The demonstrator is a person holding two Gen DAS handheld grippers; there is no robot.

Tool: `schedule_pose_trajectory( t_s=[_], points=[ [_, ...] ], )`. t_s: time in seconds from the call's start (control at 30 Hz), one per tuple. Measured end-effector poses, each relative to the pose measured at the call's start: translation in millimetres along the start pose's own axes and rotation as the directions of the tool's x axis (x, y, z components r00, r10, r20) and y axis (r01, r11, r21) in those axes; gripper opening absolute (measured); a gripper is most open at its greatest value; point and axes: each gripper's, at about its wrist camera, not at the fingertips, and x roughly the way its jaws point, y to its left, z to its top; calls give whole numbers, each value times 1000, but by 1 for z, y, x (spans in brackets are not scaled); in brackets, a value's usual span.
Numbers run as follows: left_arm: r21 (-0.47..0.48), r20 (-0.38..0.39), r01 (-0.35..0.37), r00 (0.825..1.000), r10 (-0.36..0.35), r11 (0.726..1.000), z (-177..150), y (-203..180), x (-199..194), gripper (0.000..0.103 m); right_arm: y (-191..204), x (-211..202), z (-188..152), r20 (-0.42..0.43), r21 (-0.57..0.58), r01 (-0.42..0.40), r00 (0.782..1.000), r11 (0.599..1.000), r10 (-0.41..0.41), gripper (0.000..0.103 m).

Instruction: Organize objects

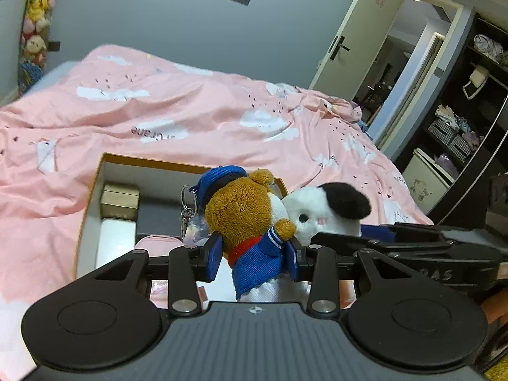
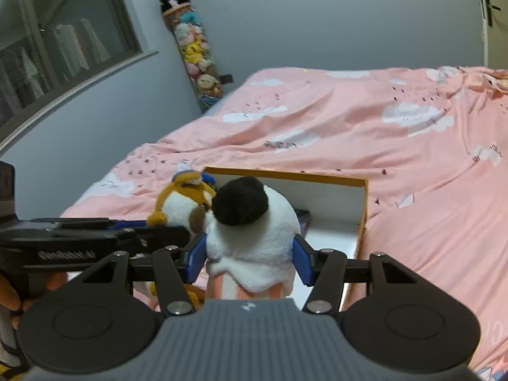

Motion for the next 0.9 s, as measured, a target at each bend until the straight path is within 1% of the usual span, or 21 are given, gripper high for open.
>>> schedule_pose_trajectory(
  t_s=[0.13,0.17,0.23,0.3,0.43,0.57,0.67,0.73,0.83,0.9],
  points=[
    [-8,-32,-4,999,4,1000,3,9,23,45,-12,29,6,-48,15,48,998,999,-47,58],
    [-9,-51,1,999,-1,1000,2,11,31,45,-16,36,6,-61,19,59,996,998,-58,58],
    [-28,-82,12,997,-14,1000,-1,15,45,45,-21,50,6,-90,25,63,994,998,-60,58],
    [-27,-98,-2,995,-1,1000,-5,17,57,45,-25,62,6,-124,26,70,990,997,-66,58],
    [-54,-159,7,987,-16,999,-13,28,82,45,-33,84,3,-188,18,112,976,993,-107,58],
    [-47,-207,16,978,-26,999,-19,35,96,45,-39,100,1,-251,3,134,959,991,-129,58],
    [-32,-233,30,972,-36,999,-21,40,102,45,-40,110,0,-295,-11,146,945,989,-142,58],
    [7,-225,35,974,-32,999,-23,40,102,45,-42,115,-1,-319,-2,151,937,989,-144,59],
    [41,-229,42,973,-32,998,-25,36,105,45,-47,124,-1,-349,24,170,925,985,-151,59],
    [47,-260,28,965,-15,999,-25,35,109,43,-48,130,-1,-366,20,186,916,982,-166,59]
  ],
)
